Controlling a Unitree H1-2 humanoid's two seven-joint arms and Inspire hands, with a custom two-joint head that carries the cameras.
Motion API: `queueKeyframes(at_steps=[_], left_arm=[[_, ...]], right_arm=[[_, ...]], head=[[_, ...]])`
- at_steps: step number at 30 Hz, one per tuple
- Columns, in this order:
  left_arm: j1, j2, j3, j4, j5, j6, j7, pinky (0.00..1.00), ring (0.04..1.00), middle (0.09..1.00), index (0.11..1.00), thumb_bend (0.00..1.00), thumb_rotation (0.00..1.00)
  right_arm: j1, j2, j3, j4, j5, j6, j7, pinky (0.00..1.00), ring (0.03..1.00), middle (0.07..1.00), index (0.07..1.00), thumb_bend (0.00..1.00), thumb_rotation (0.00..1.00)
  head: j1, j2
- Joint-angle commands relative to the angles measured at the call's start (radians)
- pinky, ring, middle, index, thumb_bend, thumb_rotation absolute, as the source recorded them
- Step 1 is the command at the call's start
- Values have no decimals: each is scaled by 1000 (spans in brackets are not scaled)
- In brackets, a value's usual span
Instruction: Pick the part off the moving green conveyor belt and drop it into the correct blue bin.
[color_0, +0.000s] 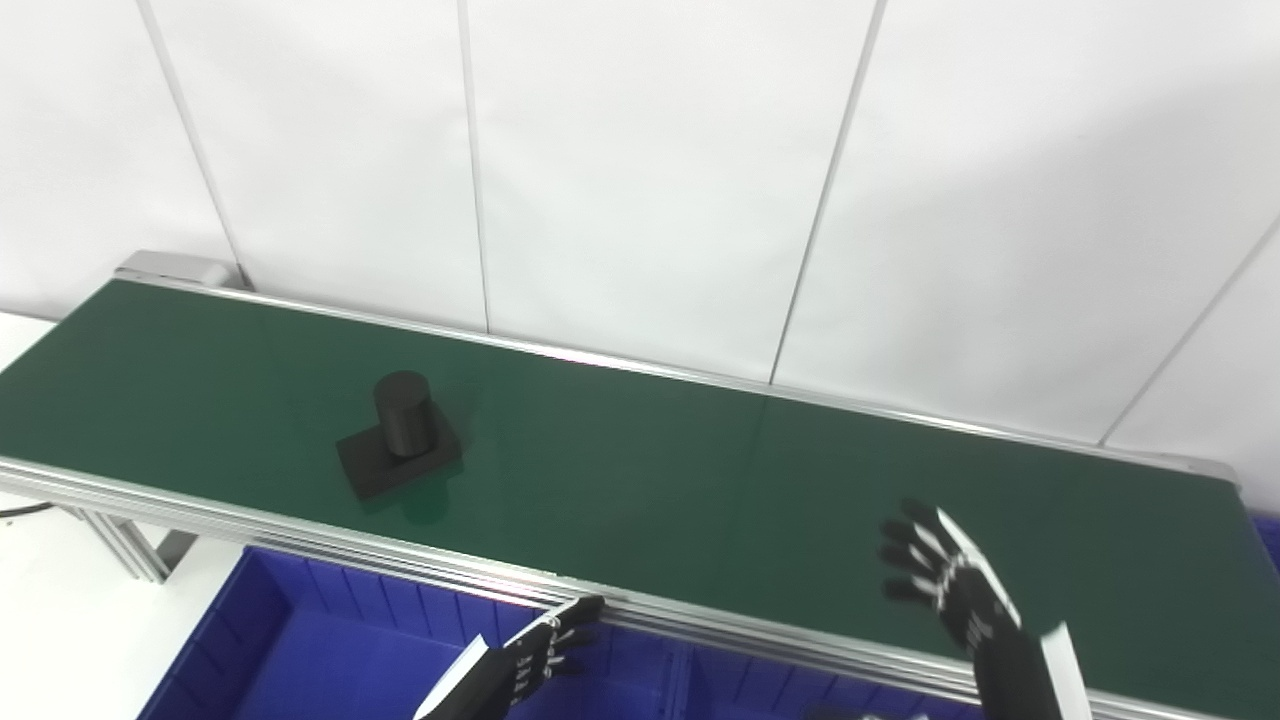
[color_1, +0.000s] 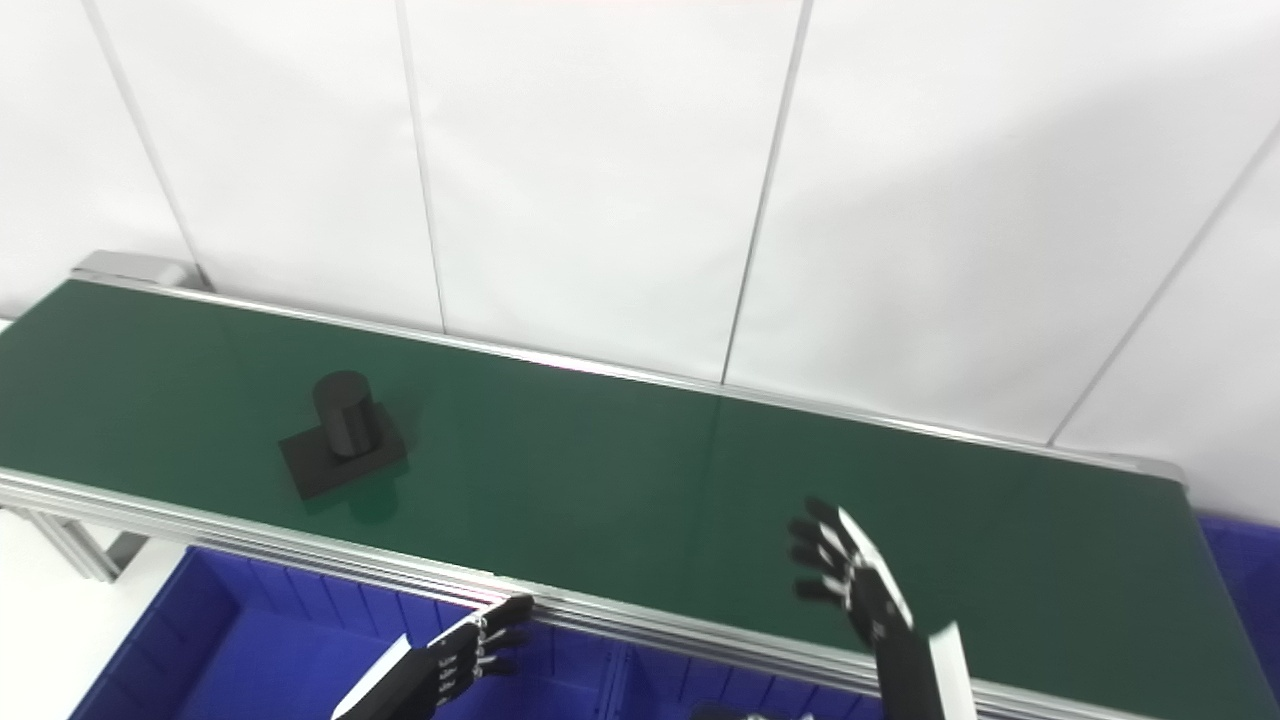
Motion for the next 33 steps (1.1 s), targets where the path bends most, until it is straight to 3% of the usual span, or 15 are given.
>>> queueKeyframes(at_steps=[1, 6, 10, 19, 21, 27, 33], left_arm=[[-20, 7, 3, -13, -3, -34, -3, 854, 931, 954, 932, 883, 12], [-21, 12, 1, -21, 16, -36, 4, 866, 949, 968, 941, 861, 0], [-16, 19, -8, -41, 97, -66, 28, 834, 937, 970, 936, 844, 0], [32, 47, -15, -169, 285, -40, 76, 784, 895, 937, 913, 874, 12], [44, 42, -13, -183, 271, -35, 77, 790, 894, 936, 911, 869, 2], [55, 14, 7, -159, 6, -40, 29, 855, 911, 943, 946, 785, 0], [52, 13, 9, -145, -149, 0, -29, 856, 903, 935, 969, 761, 28]], right_arm=[[-27, 7, -1, -48, -22, 38, 7, 664, 773, 826, 875, 1000, 275], [-91, -8, -1, -44, -57, 93, 37, 681, 804, 857, 900, 983, 271], [-137, -24, 0, -27, -63, 144, 68, 699, 824, 876, 915, 948, 266], [-233, -57, 10, 21, -79, 231, 113, 788, 867, 908, 944, 902, 280], [-251, -68, 13, 25, -81, 247, 125, 804, 871, 917, 950, 894, 303], [-348, -86, 36, 86, -80, 286, 164, 810, 868, 915, 952, 892, 305], [-451, -102, 64, 162, -82, 310, 196, 821, 881, 928, 960, 905, 317]], head=[[0, 1], [-21, 10], [-18, 19], [11, 78], [15, 88], [30, 109], [38, 132]])
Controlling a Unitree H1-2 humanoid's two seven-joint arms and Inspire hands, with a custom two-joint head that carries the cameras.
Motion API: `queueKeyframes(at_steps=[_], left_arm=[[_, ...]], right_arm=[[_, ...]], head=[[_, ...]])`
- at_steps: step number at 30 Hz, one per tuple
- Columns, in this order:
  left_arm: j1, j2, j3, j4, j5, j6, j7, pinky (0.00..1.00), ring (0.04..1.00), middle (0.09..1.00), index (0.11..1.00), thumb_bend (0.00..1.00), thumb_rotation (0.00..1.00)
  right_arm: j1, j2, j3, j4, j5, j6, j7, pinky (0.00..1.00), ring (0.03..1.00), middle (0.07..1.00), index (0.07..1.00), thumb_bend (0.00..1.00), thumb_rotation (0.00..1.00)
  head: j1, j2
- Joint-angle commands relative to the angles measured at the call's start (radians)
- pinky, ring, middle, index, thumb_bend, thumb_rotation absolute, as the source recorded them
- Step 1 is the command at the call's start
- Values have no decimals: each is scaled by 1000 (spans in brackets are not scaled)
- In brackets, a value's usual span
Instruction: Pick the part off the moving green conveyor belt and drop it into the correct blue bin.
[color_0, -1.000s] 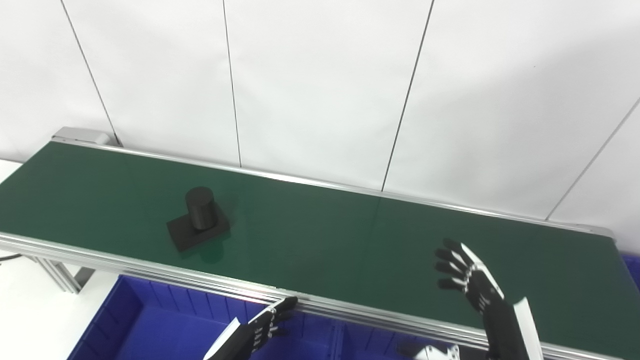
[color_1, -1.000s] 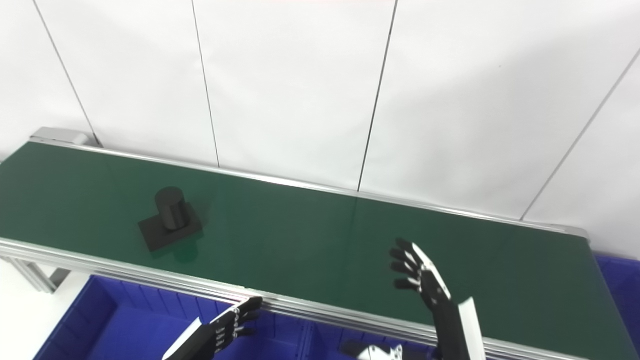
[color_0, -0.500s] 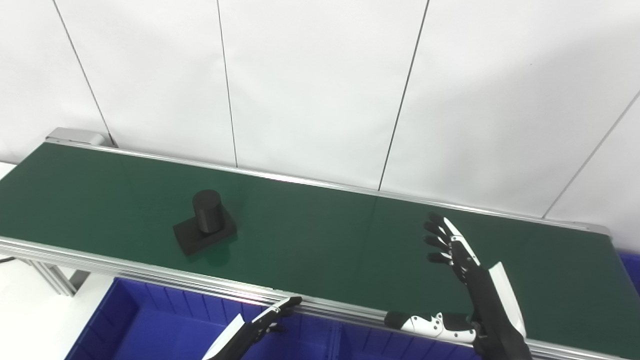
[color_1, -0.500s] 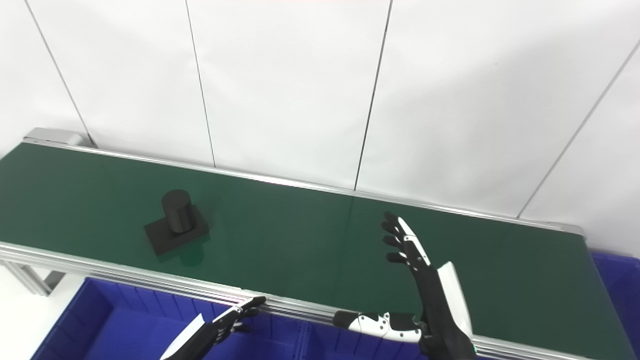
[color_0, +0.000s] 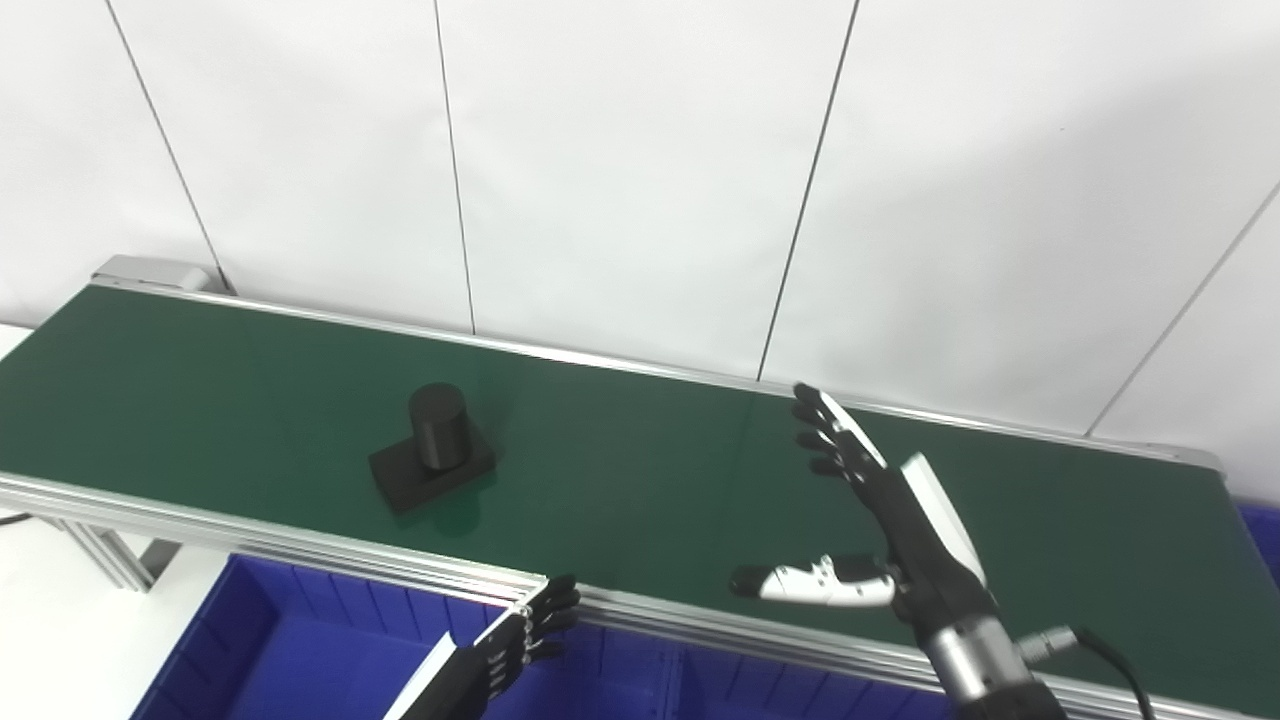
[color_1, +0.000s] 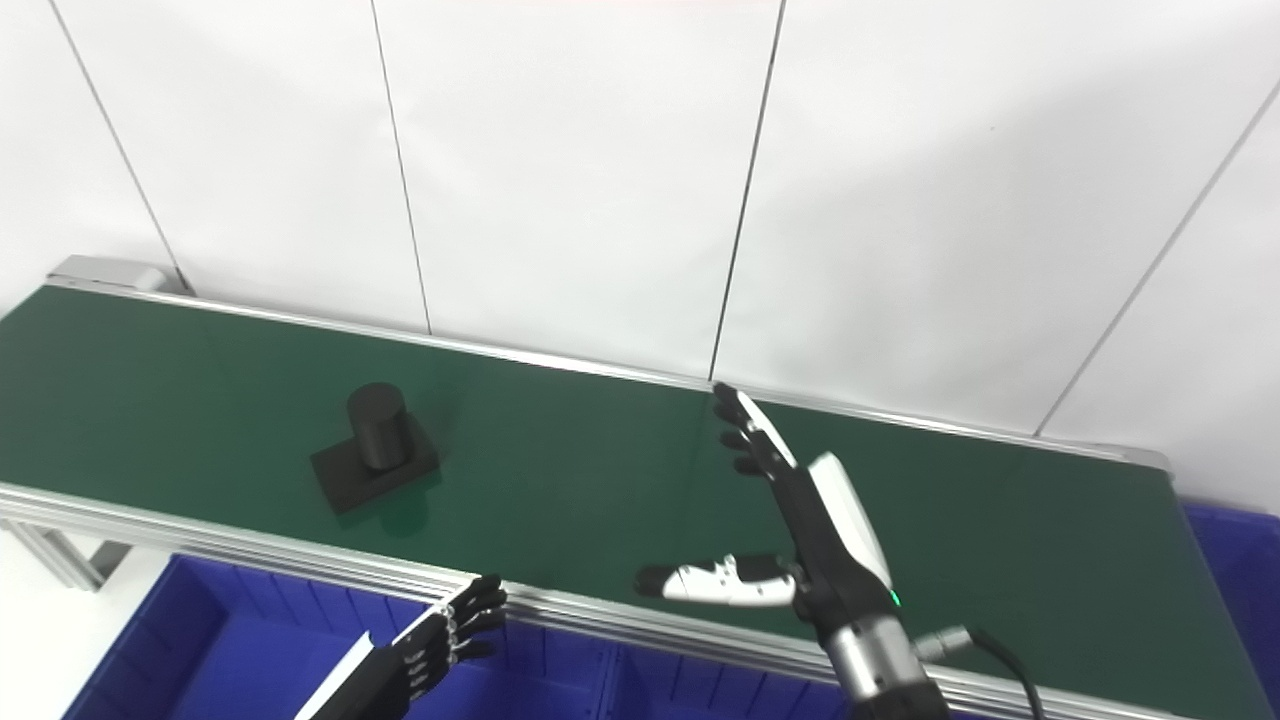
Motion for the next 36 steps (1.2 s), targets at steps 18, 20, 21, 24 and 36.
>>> queueKeyframes(at_steps=[18, 20, 21, 24, 36], left_arm=[[-30, 34, 28, -1, -103, 41, -89, 852, 901, 914, 972, 751, 85], [-32, 34, 29, 2, -98, 34, -92, 843, 895, 908, 968, 743, 74], [-33, 34, 30, 4, -100, 29, -94, 840, 893, 907, 968, 742, 72], [-37, 34, 30, 4, -93, 28, -95, 821, 871, 887, 955, 727, 46], [-38, 27, 28, 3, -92, 32, -103, 814, 850, 866, 941, 732, 26]], right_arm=[[-221, 61, 80, 220, -16, 8, -6, 850, 913, 958, 998, 926, 284], [-233, 67, 84, 242, -18, 3, -8, 850, 913, 958, 998, 928, 280], [-242, 69, 90, 255, -27, 3, -11, 849, 913, 957, 998, 929, 279], [-274, 70, 107, 296, -50, 10, -9, 811, 896, 960, 998, 941, 302], [-371, 89, 127, 490, -42, -15, -18, 778, 908, 972, 1000, 963, 286]], head=[[-14, 32], [-17, 32], [-18, 33], [-21, 34], [-14, 28]])
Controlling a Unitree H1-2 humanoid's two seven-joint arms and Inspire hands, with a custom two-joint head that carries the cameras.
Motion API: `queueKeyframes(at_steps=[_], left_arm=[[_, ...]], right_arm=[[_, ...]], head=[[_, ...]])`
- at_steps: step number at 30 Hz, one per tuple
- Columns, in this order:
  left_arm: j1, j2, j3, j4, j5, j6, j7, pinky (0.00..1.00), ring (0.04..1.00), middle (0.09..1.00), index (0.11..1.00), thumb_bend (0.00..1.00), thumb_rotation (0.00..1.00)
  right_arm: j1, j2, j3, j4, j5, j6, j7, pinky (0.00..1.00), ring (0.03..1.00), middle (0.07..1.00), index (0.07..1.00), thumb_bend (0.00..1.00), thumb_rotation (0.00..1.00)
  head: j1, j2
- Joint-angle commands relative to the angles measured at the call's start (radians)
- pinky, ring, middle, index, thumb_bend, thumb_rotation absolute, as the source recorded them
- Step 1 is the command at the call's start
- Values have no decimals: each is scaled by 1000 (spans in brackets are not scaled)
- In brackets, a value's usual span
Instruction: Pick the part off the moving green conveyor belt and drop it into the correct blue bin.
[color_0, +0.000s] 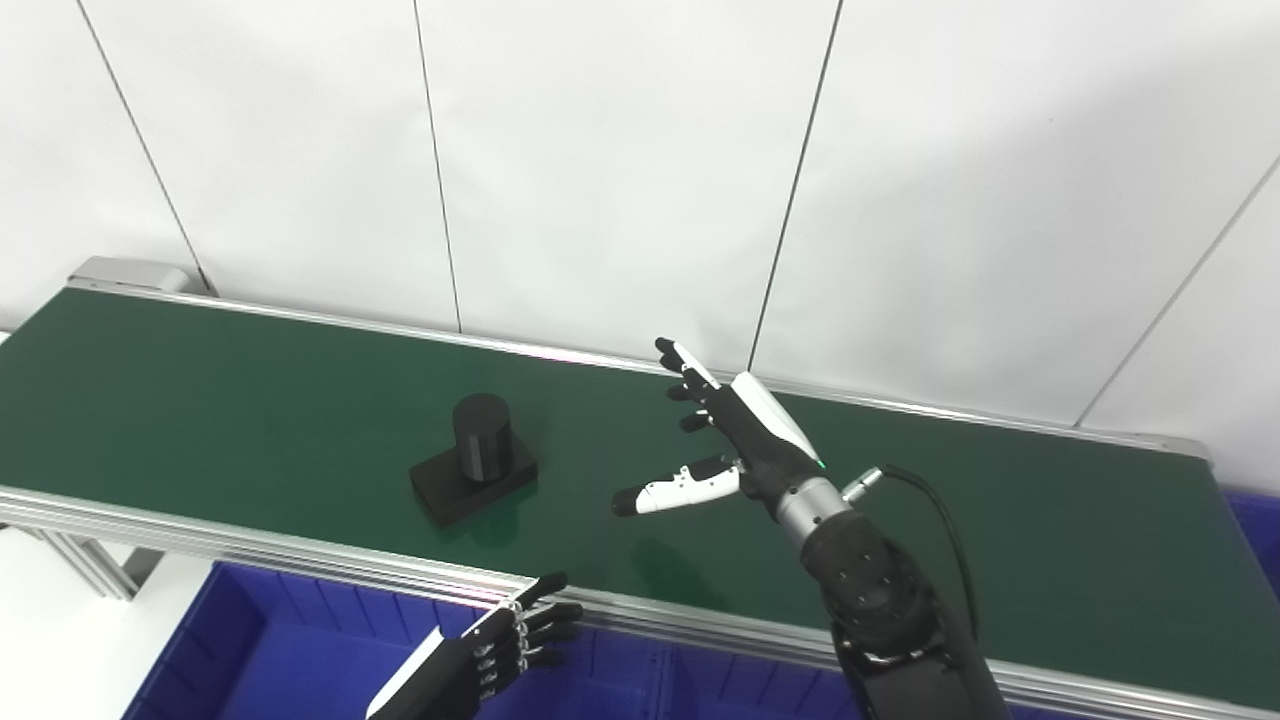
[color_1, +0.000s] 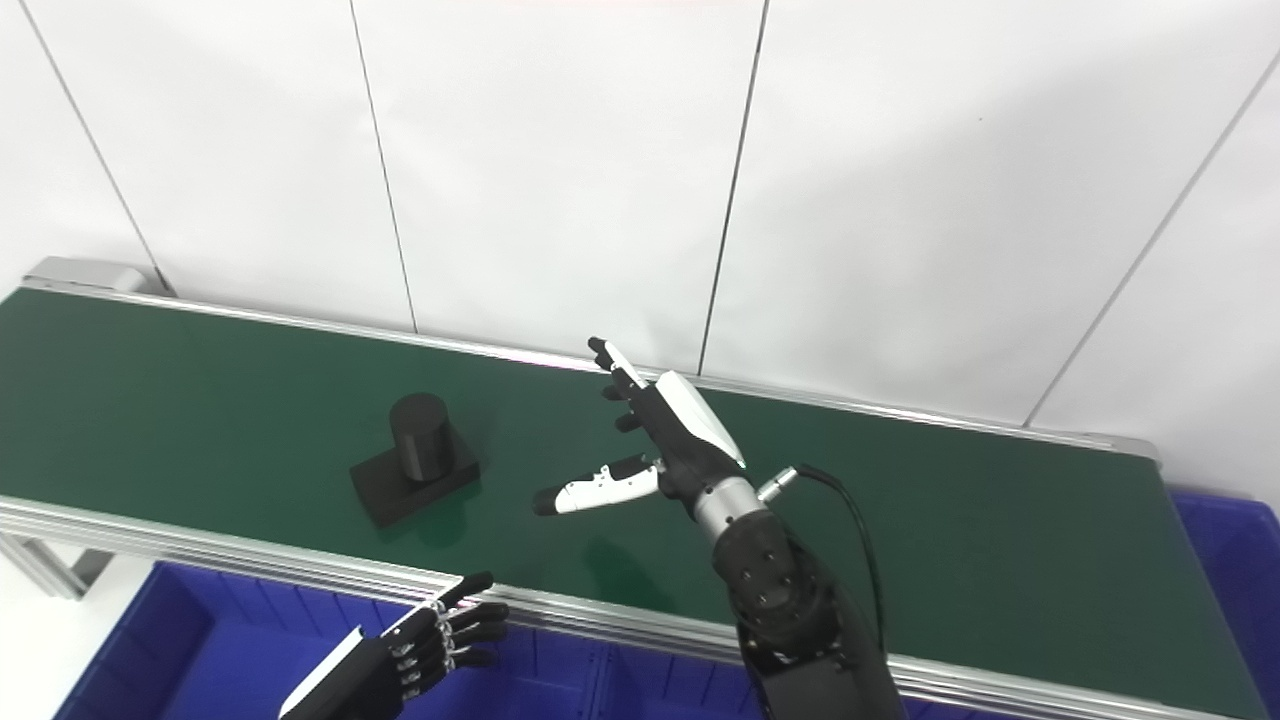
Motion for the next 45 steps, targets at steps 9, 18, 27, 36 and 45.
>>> queueKeyframes(at_steps=[9, 18, 27, 36, 45], left_arm=[[-6, 7, -10, -30, -5, 4, -16, 838, 852, 862, 928, 752, 74], [-1, -2, -23, -43, -4, 20, -14, 810, 837, 864, 884, 765, 71], [0, -11, -34, -60, 8, 48, -2, 763, 791, 830, 857, 776, 75], [-3, -13, -45, -63, -9, 57, -11, 759, 779, 813, 842, 765, 48], [3, -16, -52, -74, 0, 60, -7, 743, 772, 808, 843, 770, 62]], right_arm=[[-92, 28, 25, 98, 24, -55, -22, 777, 918, 982, 1000, 965, 247], [-178, 44, 95, 229, -8, -83, -29, 824, 926, 985, 1000, 988, 248], [-244, 60, 134, 318, -24, -126, -40, 875, 946, 995, 1000, 999, 236], [-272, 82, 150, 407, -40, -166, -69, 893, 948, 986, 999, 990, 205], [-283, 105, 155, 489, -49, -194, -111, 879, 929, 967, 979, 979, 224]], head=[[10, -1], [36, -1], [46, -2], [52, 0], [66, 5]])
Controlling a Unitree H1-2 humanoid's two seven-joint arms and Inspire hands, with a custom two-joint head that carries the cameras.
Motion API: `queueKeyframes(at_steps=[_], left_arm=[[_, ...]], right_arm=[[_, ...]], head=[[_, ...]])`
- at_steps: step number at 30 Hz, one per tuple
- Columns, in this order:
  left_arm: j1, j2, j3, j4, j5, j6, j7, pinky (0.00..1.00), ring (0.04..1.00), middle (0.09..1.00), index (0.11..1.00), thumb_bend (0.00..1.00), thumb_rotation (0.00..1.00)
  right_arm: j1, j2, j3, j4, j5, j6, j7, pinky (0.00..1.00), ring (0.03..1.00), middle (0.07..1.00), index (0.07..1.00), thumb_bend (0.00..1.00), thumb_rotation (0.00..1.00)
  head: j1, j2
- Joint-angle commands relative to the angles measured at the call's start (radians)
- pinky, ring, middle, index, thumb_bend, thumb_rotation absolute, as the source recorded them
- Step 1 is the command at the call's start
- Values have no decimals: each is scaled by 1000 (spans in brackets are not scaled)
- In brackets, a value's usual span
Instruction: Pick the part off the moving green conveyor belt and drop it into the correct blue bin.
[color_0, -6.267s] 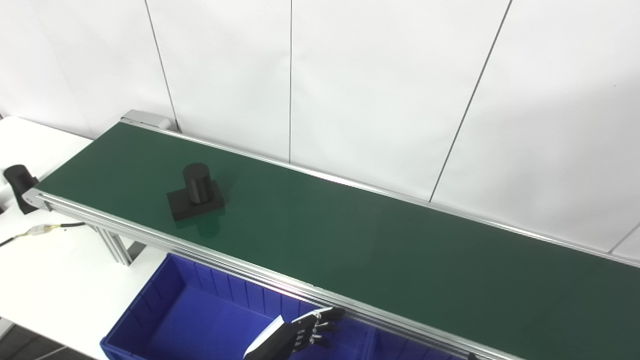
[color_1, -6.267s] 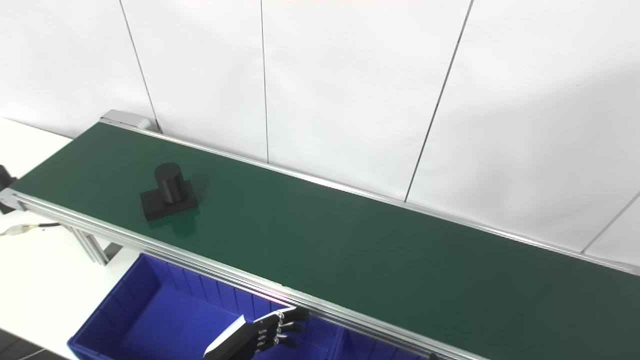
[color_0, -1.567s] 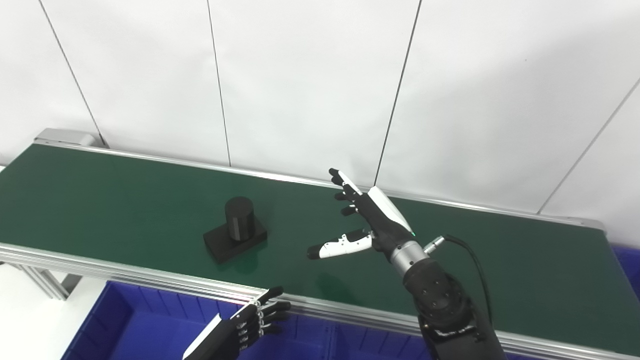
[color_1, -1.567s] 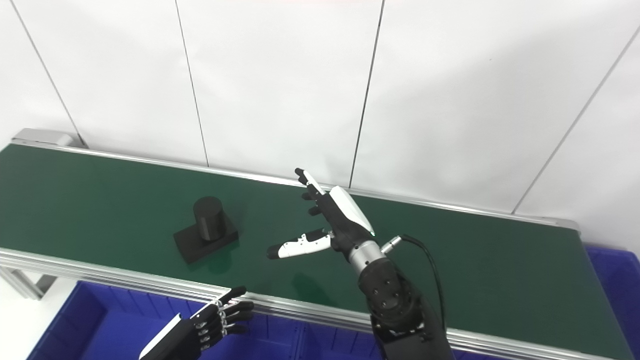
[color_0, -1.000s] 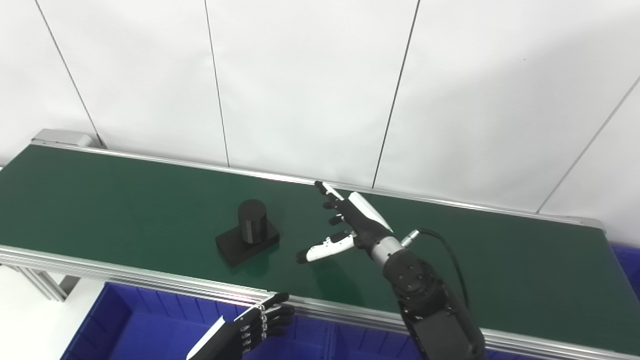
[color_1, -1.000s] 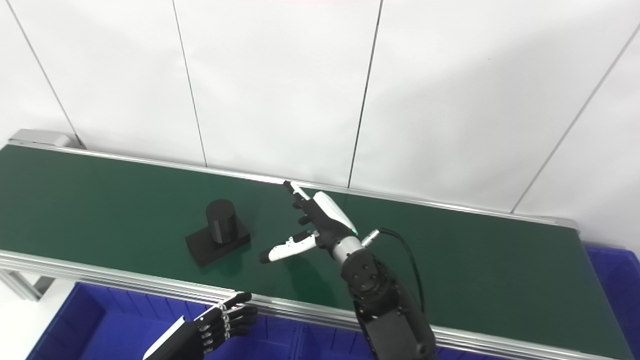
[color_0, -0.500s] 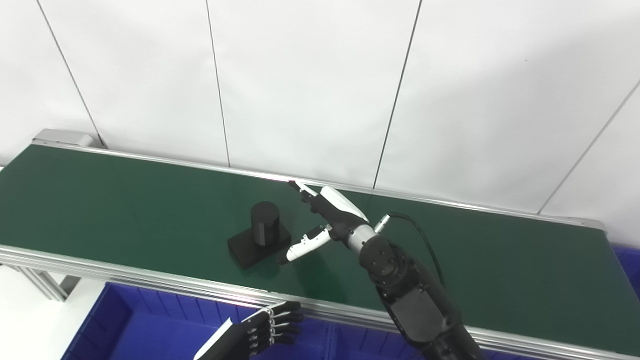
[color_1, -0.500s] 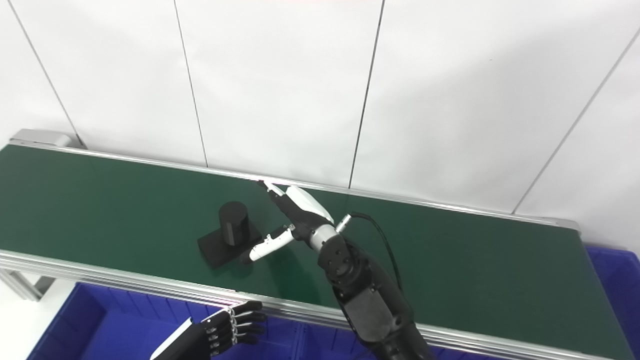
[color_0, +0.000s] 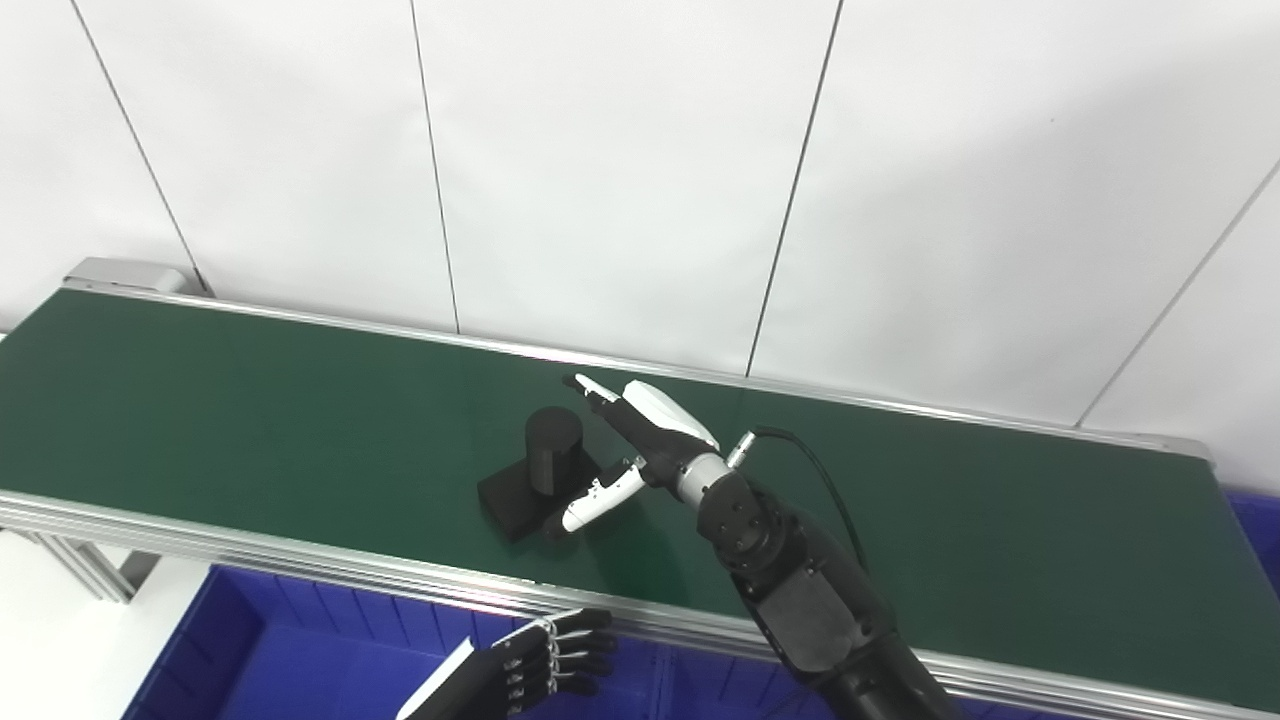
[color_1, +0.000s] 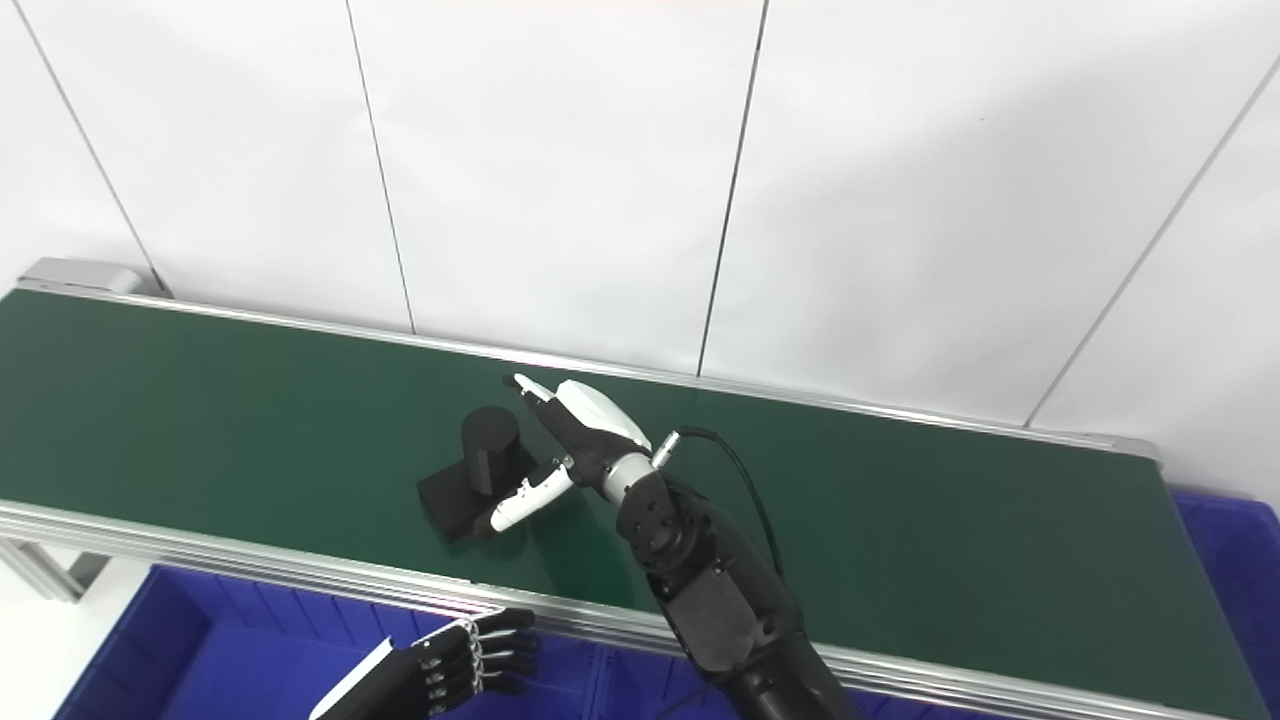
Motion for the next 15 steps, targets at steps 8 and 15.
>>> queueKeyframes(at_steps=[8, 15], left_arm=[[7, -13, -7, -55, -12, 13, -3, 760, 786, 808, 837, 776, 44], [12, -16, -6, -66, -21, 21, -9, 751, 778, 806, 840, 771, 29]], right_arm=[[-59, 51, -17, 110, 5, -116, -118, 822, 892, 928, 950, 924, 275], [-60, 90, -60, 231, 32, -191, -221, 682, 771, 828, 857, 752, 281]], head=[[5, 2], [8, 6]])
